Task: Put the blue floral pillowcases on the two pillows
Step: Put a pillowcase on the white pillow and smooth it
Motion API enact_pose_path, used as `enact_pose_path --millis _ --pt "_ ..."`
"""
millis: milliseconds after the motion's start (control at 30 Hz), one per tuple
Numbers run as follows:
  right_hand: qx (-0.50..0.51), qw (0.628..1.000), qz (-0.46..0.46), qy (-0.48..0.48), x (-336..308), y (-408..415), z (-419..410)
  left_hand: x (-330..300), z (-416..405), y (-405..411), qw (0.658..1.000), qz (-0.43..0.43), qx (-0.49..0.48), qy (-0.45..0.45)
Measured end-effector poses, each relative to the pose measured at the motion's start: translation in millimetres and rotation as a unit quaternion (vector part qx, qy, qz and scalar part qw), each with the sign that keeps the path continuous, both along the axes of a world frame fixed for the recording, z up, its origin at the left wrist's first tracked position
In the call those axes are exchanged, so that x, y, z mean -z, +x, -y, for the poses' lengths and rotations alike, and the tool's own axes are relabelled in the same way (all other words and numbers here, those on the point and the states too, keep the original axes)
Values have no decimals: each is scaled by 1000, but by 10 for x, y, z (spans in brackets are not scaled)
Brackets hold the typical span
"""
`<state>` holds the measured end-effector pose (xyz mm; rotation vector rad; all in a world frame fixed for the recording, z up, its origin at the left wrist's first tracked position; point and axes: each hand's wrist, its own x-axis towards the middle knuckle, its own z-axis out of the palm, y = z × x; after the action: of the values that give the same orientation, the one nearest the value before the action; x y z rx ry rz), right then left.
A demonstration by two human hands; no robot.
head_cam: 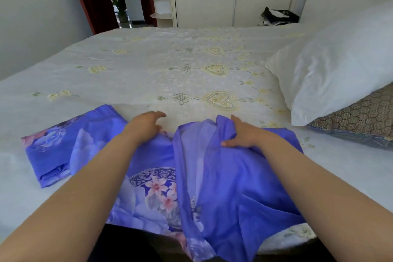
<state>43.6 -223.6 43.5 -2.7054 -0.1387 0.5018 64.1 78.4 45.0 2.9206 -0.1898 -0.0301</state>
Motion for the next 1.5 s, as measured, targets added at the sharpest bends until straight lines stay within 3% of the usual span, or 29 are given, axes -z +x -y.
enact_pose_path --millis 100,200,267,300,367,433,533,567,633,733,833,933,1000,1100,1167,1233,1300,1400,1467,1500 --pt "-47 995 -51 -68 -1 -24 102 137 -29 45 987 -138 19 86" --pt "-74 996 -28 -29 -272 -38 183 7 -22 102 977 -168 50 122" --pt "-36 997 63 25 -475 6 192 -162 -122 145 991 -98 -16 87" --pt "16 987 149 53 -548 54 169 -264 -210 167 996 -17 -81 41" --pt "118 942 303 79 -625 156 62 -493 -388 181 961 172 -208 -52" --pt "132 947 291 24 -565 245 -70 -636 -432 150 929 255 -251 -93" --pt "45 966 240 -85 -332 239 -359 -566 -152 104 938 276 -201 -54" --pt "-13 968 233 -94 -222 231 -457 -472 -14 99 946 261 -182 -61" --pt "-125 974 174 -76 -24 175 -634 -242 260 77 967 148 -173 -116" --pt "-199 978 46 -46 156 12 -777 113 474 15 966 -20 -210 -151" --pt "-203 979 30 -20 158 -127 -784 349 471 -14 957 -60 -219 -179" --pt "-200 977 13 67 85 -201 -787 376 407 7 945 -61 -211 -241" --pt "-189 976 18 104 43 -216 -780 232 415 -25 879 -56 -229 -415" --pt "-156 975 32 156 3 -173 -756 -235 526 -151 693 0 -200 -693" --pt "-137 979 -19 150 -76 -132 -769 -571 500 -183 588 48 -181 -787" --pt "-136 982 -55 123 -152 -84 -781 -858 377 -192 556 103 -171 -807" --pt "-129 982 -48 132 -148 -51 -781 -891 192 -99 605 144 -207 -756" --pt "-39 971 81 224 -7 25 -691 -610 49 -29 705 163 -300 -622" --pt "123 917 177 336 30 144 -497 -352 30 -61 743 154 -370 -536" --pt "227 863 206 402 9 210 -333 -270 54 -100 765 155 -411 -472"
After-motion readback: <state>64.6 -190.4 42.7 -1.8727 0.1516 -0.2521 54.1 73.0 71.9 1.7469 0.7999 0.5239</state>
